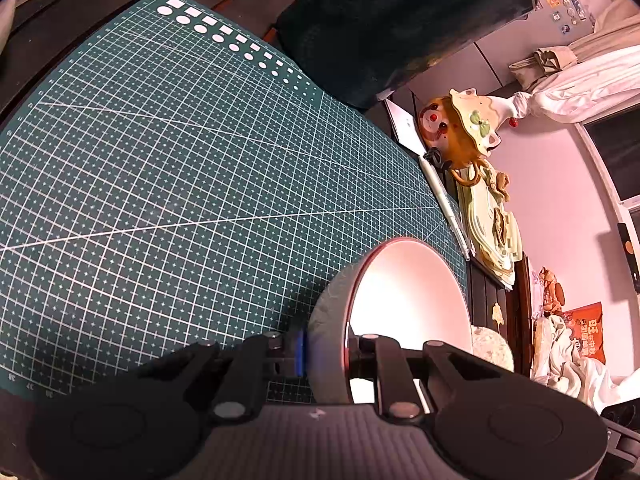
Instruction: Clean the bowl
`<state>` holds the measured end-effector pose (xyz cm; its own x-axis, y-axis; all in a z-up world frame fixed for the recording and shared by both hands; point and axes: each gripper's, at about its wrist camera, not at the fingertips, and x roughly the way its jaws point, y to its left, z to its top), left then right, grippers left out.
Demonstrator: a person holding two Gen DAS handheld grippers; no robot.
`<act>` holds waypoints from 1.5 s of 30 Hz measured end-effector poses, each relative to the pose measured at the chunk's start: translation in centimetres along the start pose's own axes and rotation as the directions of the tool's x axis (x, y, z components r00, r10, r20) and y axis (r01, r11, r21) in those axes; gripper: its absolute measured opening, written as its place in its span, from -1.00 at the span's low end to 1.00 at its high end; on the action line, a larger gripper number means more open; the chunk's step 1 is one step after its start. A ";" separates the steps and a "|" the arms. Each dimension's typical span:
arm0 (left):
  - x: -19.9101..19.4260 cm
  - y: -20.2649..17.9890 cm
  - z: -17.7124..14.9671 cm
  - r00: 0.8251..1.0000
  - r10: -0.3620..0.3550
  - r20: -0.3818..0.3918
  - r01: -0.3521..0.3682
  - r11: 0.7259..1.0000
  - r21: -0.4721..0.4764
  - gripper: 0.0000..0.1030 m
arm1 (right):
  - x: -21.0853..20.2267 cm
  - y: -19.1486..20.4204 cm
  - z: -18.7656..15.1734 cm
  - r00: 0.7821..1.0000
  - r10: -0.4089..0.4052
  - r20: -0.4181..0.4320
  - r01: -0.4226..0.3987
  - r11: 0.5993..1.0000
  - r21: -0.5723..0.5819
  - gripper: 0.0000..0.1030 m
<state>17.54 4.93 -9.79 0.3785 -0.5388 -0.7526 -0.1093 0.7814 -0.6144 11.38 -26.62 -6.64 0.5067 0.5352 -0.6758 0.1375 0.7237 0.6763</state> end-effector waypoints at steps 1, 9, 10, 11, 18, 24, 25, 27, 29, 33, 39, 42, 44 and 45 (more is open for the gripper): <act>0.0 0.0 0.0 1.000 0.000 0.000 0.000 1.000 0.000 -0.68 | -0.4 0.1 0.4 1.000 0.015 0.017 -0.015 1.000 0.007 -0.76; -0.1 0.0 0.0 1.000 0.000 -0.002 0.000 1.000 -0.001 -0.68 | -0.4 -0.2 0.5 1.000 0.011 0.016 -0.011 1.000 0.019 -0.75; -0.1 0.0 0.0 1.000 0.000 -0.002 0.000 1.000 -0.002 -0.68 | 0.1 -0.1 0.3 1.000 -0.008 -0.006 0.008 1.000 0.005 -0.76; -0.1 0.0 0.0 1.000 0.000 0.000 0.000 1.000 0.000 -0.67 | -0.1 -0.1 0.6 1.000 0.002 0.004 -0.002 1.000 0.012 -0.76; -0.1 0.1 -0.9 1.000 -0.002 0.000 0.002 1.000 -0.002 -0.67 | -1.6 0.0 1.2 0.996 0.052 0.070 -0.054 0.998 0.030 -0.75; -0.3 0.1 -1.0 1.000 0.002 -0.003 -0.002 1.000 0.007 -0.67 | -1.4 0.1 1.4 0.997 0.041 0.060 -0.043 0.999 0.030 -0.76; -0.3 0.1 -0.9 1.000 0.002 -0.003 -0.002 1.000 0.007 -0.67 | -1.7 0.0 1.5 0.996 0.047 0.070 -0.050 0.998 0.035 -0.76; -0.3 0.2 -1.1 1.000 0.000 -0.004 0.000 1.000 0.003 -0.67 | -2.1 -0.1 1.7 0.994 0.060 0.092 -0.065 0.997 0.044 -0.76; -0.4 0.3 -1.2 1.000 -0.001 -0.004 0.001 1.000 0.001 -0.67 | -1.0 -0.1 1.0 0.999 0.023 0.039 -0.024 1.000 0.020 -0.75; -0.7 0.3 -1.3 1.000 0.000 -0.002 0.000 1.000 0.001 -0.68 | -0.3 0.1 0.6 1.000 -0.008 -0.001 0.008 1.000 0.008 -0.76; -0.6 0.1 -1.0 1.000 0.000 -0.005 0.000 1.000 0.000 -0.68 | -2.5 -0.4 1.8 0.993 0.067 0.102 -0.073 0.996 0.059 -0.75; -0.5 0.4 -0.8 1.000 -0.002 -0.006 0.002 1.000 -0.001 -0.67 | -0.8 -0.6 1.0 1.000 0.007 0.013 -0.007 0.999 0.043 -0.76; -0.4 0.6 -0.6 1.000 -0.003 -0.008 0.003 1.000 0.000 -0.67 | -0.6 -0.6 1.0 1.000 0.011 0.008 -0.012 0.998 0.059 -0.76; -0.4 0.7 -0.6 1.000 -0.003 -0.008 0.003 1.000 0.001 -0.67 | -1.0 -0.5 1.2 0.999 0.023 0.027 -0.024 0.998 0.061 -0.76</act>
<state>16.73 5.51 -10.03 0.3714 -0.5436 -0.7527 -0.1070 0.7802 -0.6163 11.85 -28.04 -5.98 0.5327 0.5393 -0.6522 0.1767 0.6828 0.7089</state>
